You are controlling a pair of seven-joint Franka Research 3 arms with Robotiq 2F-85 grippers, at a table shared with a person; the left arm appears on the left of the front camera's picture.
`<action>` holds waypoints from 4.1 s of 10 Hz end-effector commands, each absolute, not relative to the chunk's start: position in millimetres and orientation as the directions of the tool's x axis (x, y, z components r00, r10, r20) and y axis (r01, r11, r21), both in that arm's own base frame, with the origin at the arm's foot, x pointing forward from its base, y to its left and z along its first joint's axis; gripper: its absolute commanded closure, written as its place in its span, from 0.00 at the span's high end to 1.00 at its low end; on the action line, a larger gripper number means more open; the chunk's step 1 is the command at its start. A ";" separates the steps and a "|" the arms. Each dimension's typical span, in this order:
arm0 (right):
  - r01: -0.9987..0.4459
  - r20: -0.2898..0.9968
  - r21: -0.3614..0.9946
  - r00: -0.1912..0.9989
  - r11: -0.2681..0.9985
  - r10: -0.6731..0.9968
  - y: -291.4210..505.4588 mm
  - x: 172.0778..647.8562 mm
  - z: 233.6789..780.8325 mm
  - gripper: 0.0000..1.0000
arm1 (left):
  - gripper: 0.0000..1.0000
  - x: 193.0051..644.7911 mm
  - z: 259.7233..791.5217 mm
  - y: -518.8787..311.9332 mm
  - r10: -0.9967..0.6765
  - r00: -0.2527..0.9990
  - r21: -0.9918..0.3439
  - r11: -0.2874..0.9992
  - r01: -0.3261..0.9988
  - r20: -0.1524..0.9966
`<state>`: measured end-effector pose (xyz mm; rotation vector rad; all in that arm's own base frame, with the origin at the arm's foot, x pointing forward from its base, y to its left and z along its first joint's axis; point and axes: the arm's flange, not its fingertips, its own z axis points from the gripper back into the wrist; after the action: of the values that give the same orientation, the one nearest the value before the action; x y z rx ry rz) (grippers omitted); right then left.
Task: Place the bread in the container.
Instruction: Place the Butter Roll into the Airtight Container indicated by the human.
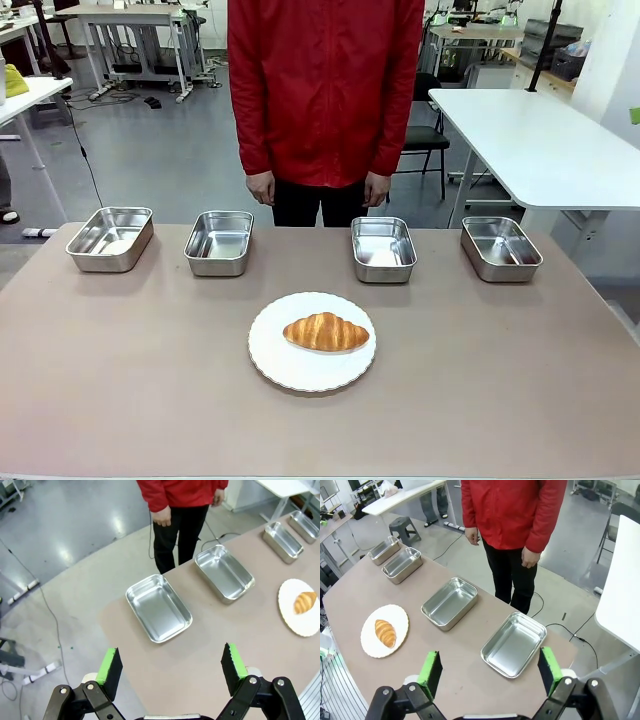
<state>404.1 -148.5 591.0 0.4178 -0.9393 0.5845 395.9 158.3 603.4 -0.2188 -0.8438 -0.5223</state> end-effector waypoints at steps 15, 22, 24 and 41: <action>-0.629 0.839 0.092 0.467 0.772 0.281 -149.8 406.5 585.8 1.00 | 1.00 414.3 593.2 127.9 -0.384 0.545 0.004 0.820 0.572 0.745; -0.629 0.839 0.092 0.467 0.772 0.281 -149.8 406.5 585.8 1.00 | 1.00 414.3 593.2 127.9 -0.384 0.545 0.004 0.820 0.572 0.745; -0.629 0.839 0.092 0.467 0.772 0.281 -149.8 406.5 585.8 1.00 | 1.00 414.3 593.2 127.9 -0.384 0.545 0.004 0.820 0.572 0.745; -0.629 0.839 0.092 0.467 0.772 0.281 -149.8 406.5 585.8 1.00 | 1.00 414.3 593.2 127.9 -0.384 0.545 0.004 0.820 0.572 0.745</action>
<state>406.9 -149.4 584.7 0.4231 -0.9235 0.5812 414.5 127.5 592.4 -0.2550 -0.8113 -0.5759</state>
